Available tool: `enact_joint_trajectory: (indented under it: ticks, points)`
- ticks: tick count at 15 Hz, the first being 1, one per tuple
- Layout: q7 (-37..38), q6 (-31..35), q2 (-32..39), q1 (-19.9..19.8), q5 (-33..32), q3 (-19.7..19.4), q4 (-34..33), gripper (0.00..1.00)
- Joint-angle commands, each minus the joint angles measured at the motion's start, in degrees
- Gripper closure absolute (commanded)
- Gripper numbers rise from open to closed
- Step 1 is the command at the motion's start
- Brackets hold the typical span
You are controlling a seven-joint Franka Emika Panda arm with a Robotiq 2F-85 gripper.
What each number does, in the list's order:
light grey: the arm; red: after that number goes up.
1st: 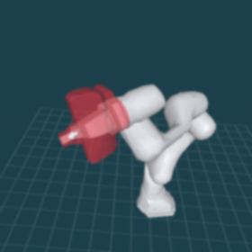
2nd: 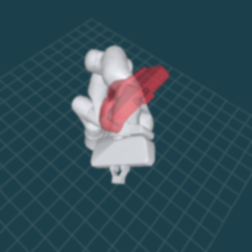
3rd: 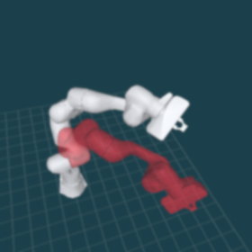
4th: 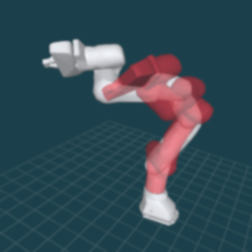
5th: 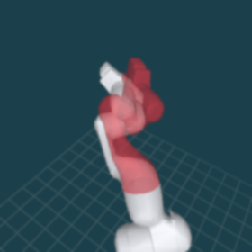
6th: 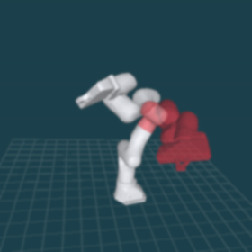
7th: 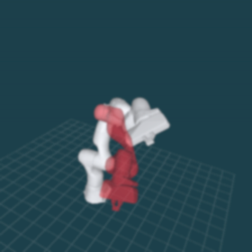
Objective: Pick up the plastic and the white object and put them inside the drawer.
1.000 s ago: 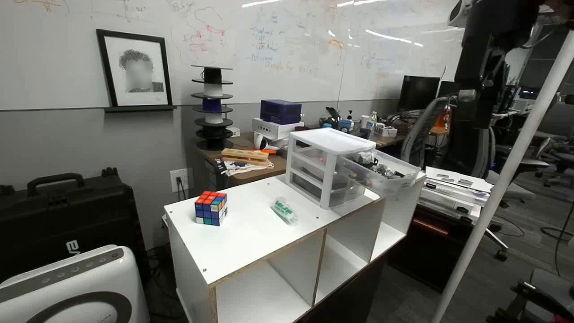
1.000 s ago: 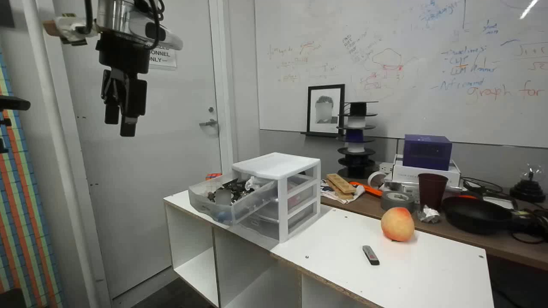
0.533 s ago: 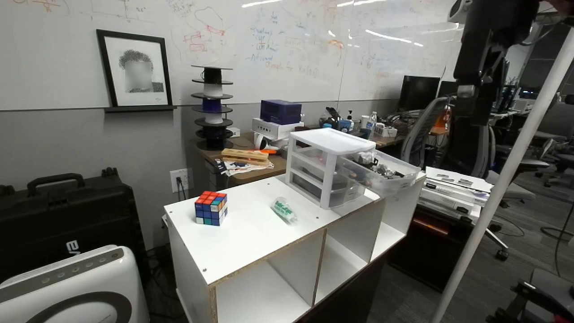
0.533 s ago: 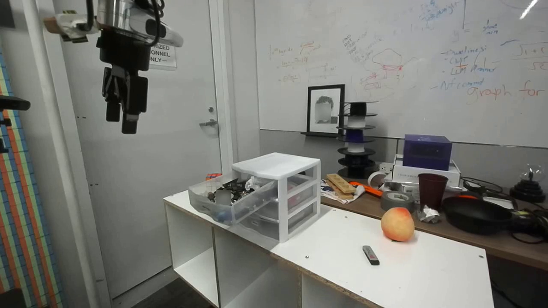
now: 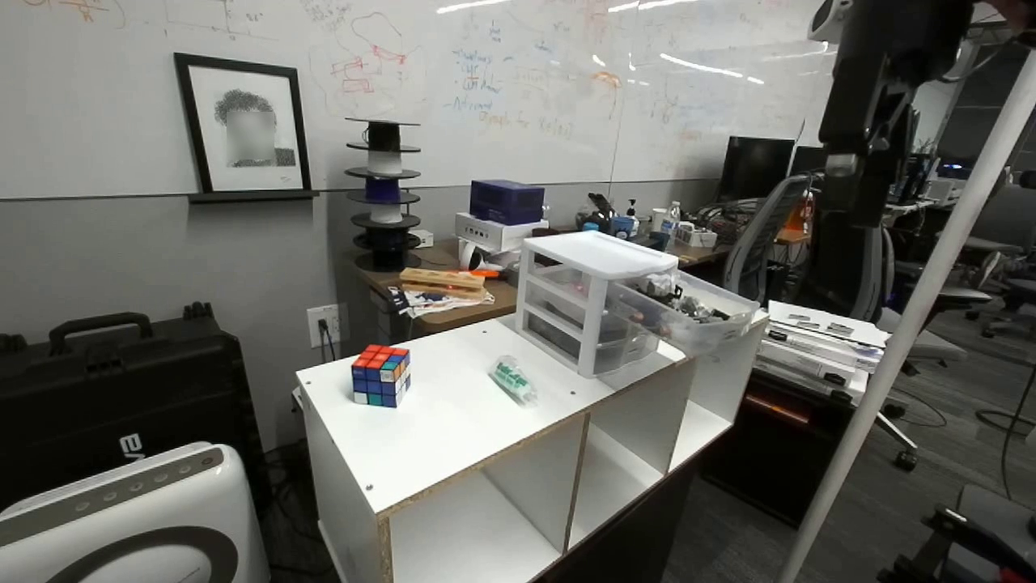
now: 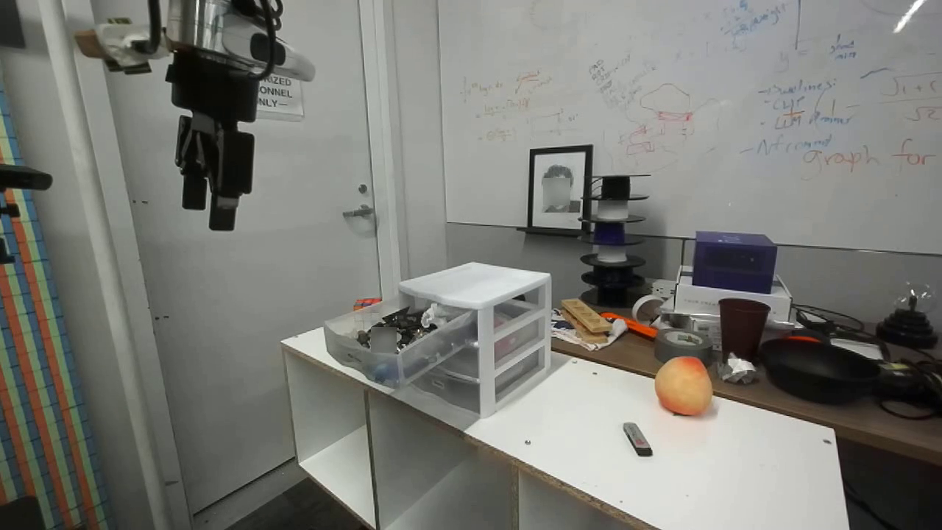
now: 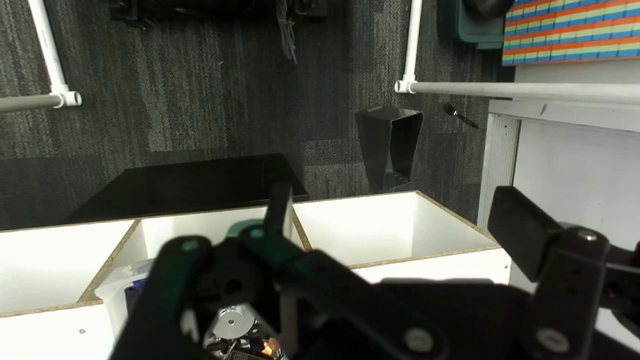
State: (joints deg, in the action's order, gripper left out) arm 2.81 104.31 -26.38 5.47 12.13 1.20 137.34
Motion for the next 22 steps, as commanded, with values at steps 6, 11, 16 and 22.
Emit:
enact_joint_trajectory:
  ticks: [6,11,16,22]
  points:
    - [0.97,-1.27,16.83,-0.10,-5.21,4.13,-14.01,0.00]
    - [2.07,2.51,31.96,0.93,-14.23,6.47,-24.36,0.00]
    - [2.98,14.70,42.38,2.18,-15.00,5.91,-29.88,0.00]
    - [5.85,23.89,51.50,3.02,-13.41,5.41,-35.29,0.00]
